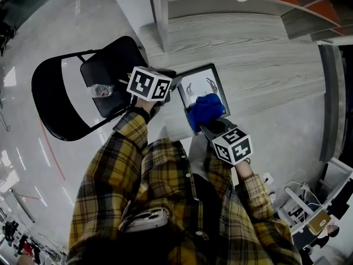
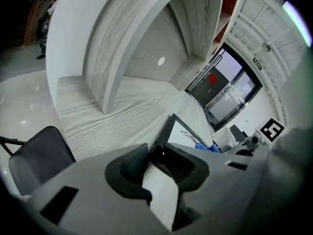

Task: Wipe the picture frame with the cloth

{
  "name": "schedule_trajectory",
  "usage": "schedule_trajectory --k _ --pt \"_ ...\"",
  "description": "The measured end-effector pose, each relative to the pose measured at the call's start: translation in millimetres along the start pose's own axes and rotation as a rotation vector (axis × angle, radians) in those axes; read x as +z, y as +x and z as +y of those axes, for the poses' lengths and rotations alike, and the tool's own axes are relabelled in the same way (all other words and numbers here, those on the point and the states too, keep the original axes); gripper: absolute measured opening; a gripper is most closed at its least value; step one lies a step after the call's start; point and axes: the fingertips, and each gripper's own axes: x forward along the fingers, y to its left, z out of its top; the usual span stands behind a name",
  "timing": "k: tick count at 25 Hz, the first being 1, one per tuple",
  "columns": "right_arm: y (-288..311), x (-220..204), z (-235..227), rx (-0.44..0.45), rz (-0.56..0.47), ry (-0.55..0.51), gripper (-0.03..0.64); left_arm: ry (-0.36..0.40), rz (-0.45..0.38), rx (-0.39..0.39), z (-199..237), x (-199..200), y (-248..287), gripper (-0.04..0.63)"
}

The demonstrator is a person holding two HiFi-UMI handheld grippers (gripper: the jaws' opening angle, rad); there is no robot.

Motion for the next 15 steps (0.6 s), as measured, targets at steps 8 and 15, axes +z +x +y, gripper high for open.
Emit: schedule_trajectory --k 8,15 --pt "-42 90 -11 -0.052 -0.252 -0.036 0.048 0.003 -0.001 0.004 -3 1 -1 0.104" --pt "-24 171 -49 -0.139 -0.377 -0.084 0.048 0.005 -0.003 0.010 0 0 -1 0.104"
